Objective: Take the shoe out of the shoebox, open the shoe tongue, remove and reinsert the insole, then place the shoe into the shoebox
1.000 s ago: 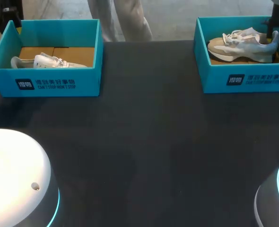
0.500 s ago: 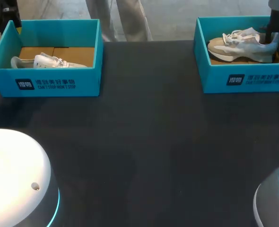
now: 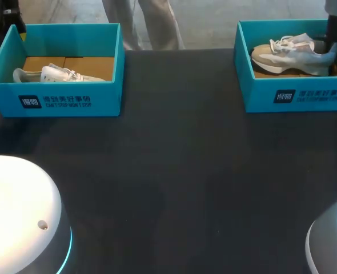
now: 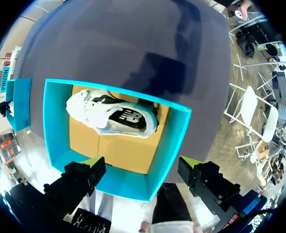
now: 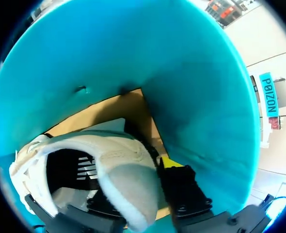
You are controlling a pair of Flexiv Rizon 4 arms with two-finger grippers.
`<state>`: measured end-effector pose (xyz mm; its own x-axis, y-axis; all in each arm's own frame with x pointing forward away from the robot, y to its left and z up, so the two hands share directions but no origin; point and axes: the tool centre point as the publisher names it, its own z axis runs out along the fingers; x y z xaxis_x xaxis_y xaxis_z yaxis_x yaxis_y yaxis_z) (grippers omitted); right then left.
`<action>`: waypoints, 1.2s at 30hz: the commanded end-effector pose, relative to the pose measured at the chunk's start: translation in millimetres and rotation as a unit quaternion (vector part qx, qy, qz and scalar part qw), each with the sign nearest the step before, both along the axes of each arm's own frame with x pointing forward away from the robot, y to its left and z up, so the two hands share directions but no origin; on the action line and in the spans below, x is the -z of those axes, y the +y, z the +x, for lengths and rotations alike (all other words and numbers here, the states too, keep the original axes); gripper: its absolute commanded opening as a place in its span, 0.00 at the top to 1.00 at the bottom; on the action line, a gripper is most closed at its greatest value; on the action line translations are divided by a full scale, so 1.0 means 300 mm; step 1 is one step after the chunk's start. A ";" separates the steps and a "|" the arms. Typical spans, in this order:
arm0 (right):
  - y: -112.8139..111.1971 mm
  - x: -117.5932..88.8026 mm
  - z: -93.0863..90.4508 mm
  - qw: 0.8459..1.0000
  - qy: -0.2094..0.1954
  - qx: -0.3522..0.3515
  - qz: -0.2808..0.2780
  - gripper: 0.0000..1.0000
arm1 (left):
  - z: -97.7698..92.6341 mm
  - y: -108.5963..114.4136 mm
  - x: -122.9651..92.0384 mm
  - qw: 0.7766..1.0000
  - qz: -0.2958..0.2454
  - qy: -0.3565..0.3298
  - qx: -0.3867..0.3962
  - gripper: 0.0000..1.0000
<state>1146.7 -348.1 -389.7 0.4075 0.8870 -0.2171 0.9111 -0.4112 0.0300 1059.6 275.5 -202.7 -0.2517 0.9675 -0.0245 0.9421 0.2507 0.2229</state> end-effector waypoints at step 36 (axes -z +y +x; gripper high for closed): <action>0.039 -0.393 -0.074 0.999 -0.020 -0.023 0.010 1.00 | -0.001 0.000 -0.002 1.000 0.001 0.000 0.000 0.00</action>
<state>1139.3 -341.0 -299.4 0.3809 0.9052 -0.1883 0.9238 -0.3813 0.0354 1059.6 275.5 -202.7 -0.2517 0.9675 -0.0245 0.9421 0.2507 0.2229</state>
